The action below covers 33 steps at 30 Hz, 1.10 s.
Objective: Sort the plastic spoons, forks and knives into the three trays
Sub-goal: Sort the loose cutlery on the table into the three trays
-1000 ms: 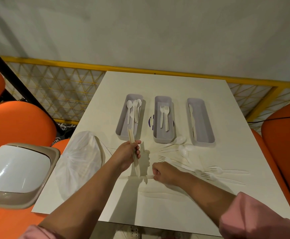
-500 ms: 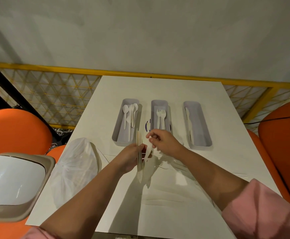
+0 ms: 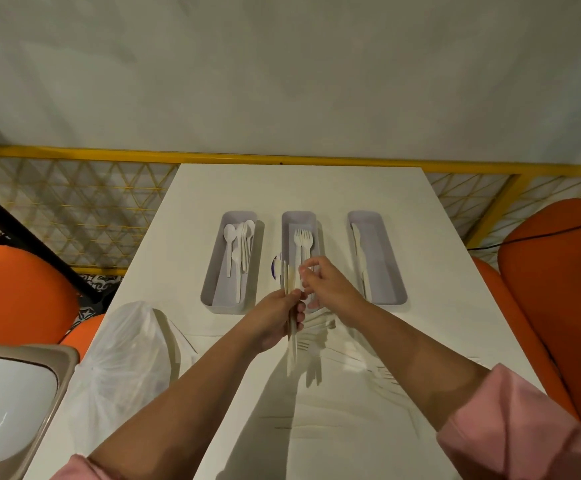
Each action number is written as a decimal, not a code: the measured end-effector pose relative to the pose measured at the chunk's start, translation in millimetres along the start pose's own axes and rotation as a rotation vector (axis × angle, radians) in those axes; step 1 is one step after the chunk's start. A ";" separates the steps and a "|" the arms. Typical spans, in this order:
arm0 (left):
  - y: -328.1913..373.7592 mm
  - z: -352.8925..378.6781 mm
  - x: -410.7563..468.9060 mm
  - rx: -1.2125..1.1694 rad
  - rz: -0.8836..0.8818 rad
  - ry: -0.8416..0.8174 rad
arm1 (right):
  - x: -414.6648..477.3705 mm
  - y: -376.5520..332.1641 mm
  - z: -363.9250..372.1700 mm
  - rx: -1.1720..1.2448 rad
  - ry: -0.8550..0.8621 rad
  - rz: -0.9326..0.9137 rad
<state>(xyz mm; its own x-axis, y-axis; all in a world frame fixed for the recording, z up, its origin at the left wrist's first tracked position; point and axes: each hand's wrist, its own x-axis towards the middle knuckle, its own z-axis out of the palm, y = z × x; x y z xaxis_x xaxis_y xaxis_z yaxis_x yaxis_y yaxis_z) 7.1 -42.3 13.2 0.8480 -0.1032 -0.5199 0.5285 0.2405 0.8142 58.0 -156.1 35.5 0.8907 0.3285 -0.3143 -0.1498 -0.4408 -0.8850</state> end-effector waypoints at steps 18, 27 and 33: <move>36.5 62.7 68.5 0.085 0.104 0.069 | -1.8 23.4 -56.4 0.219 -0.181 0.143; 22.6 80.4 99.6 0.392 0.116 0.083 | 31.2 48.7 -91.3 0.136 0.038 0.199; 7.0 91.5 115.7 0.783 0.227 0.170 | 58.8 59.5 -114.5 0.067 0.155 0.275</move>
<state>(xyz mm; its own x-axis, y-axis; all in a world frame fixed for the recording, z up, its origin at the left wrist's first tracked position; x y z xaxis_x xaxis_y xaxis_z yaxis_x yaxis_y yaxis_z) 112.6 -140.8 -17.6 0.9529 0.0288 -0.3019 0.2739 -0.5096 0.8157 150.6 -258.6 3.7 0.8671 0.0711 -0.4930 -0.4171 -0.4373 -0.7967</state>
